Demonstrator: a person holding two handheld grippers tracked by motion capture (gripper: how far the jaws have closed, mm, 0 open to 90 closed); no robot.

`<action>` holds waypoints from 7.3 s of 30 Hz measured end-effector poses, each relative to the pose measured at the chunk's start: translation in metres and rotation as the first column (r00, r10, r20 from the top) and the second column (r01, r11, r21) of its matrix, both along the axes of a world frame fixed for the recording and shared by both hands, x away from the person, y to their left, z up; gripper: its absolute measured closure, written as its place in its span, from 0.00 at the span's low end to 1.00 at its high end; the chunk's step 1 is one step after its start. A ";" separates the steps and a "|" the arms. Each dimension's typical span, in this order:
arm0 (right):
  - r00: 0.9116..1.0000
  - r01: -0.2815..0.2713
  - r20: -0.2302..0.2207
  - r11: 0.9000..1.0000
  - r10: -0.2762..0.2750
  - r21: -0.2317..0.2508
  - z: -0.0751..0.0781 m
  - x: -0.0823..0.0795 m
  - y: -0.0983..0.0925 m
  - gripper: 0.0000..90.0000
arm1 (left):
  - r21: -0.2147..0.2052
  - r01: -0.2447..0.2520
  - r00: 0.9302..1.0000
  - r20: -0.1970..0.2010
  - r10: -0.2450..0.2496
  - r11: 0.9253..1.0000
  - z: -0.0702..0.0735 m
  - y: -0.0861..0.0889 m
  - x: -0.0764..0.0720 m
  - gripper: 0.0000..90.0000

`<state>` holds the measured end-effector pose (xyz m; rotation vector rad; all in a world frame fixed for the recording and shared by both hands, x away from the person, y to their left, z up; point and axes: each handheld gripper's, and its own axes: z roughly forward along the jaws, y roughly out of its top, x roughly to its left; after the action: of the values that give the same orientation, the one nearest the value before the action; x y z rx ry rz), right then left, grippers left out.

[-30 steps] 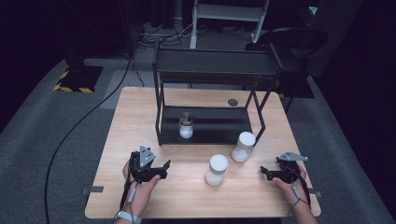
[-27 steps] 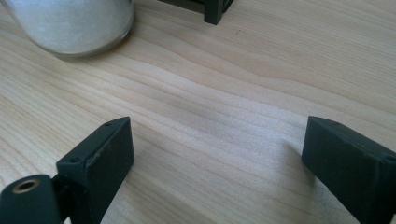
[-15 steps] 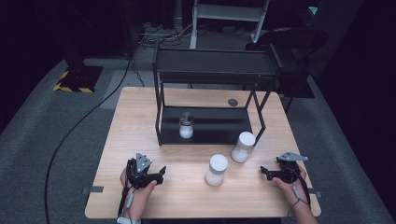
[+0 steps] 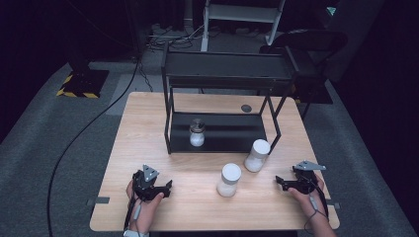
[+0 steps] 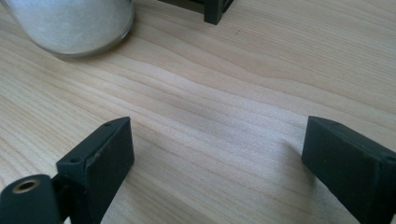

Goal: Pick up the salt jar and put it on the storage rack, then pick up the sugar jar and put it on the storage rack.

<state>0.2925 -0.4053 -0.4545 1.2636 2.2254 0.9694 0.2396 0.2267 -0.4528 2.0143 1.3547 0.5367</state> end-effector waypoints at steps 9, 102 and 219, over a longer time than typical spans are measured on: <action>1.000 -0.001 -0.001 1.000 0.001 0.001 0.000 0.000 0.000 0.10 | 0.005 0.000 1.000 -0.006 0.001 1.000 0.000 -0.001 0.002 0.08; 0.939 -0.284 0.242 0.949 0.246 0.137 0.088 -0.034 0.066 0.09 | 0.005 0.008 1.000 -0.012 -0.008 1.000 0.001 0.001 0.005 0.05; 0.901 -0.418 0.154 0.907 0.406 0.056 0.121 0.003 0.149 0.37 | 0.005 0.009 1.000 -0.012 -0.009 1.000 0.001 0.001 0.005 0.05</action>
<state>0.2956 -0.2561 -0.3339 0.7349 2.4091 1.2775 0.2449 0.2277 -0.4521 2.0297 1.3519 0.5248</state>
